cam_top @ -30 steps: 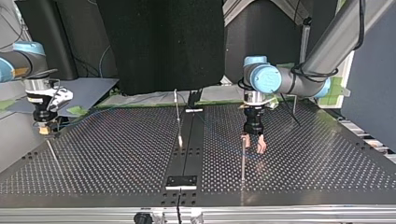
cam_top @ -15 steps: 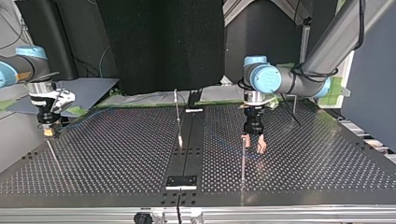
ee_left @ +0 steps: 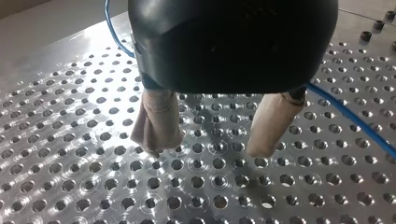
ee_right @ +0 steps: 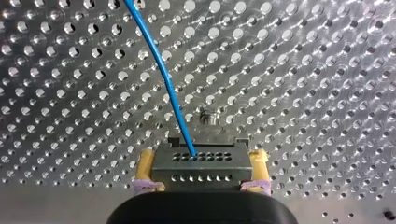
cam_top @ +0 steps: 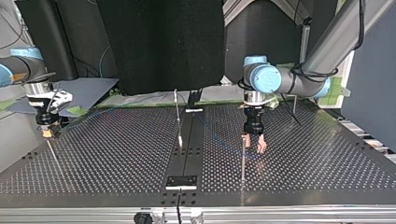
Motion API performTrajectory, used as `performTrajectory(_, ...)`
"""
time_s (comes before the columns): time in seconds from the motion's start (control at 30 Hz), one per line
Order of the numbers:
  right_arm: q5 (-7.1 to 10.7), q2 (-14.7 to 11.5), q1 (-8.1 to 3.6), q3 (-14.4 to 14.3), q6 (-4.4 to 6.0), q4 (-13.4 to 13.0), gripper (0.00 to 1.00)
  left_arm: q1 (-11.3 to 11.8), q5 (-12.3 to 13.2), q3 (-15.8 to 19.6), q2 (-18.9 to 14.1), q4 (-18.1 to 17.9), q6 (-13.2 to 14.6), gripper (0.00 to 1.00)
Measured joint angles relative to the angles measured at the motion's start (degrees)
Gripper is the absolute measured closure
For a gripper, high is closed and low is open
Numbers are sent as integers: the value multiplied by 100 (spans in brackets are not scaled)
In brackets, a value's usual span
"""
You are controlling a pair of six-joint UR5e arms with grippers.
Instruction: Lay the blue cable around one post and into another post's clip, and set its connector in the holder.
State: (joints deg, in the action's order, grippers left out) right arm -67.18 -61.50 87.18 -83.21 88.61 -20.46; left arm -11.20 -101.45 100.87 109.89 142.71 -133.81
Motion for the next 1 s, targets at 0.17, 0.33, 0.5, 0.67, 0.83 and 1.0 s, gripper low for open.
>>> performTrajectory(0.17,151,8,-48,1,50,-53,100,9,-1,0,-1,3,8,1)
performTrajectory(0.33,190,16,-71,1,60,-63,100,12,-2,0,0,7,20,1)
performTrajectory(0.5,235,18,-123,-2,28,-11,100,13,-2,1,0,17,21,1)
performTrajectory(0.67,388,24,-170,-19,-3,12,100,11,-2,1,0,21,33,1)
performTrajectory(0.83,487,31,-184,-26,-12,11,100,17,-2,1,0,22,38,1)
performTrajectory(1.0,551,34,-186,-37,2,-42,100,18,-2,1,0,22,39,1)
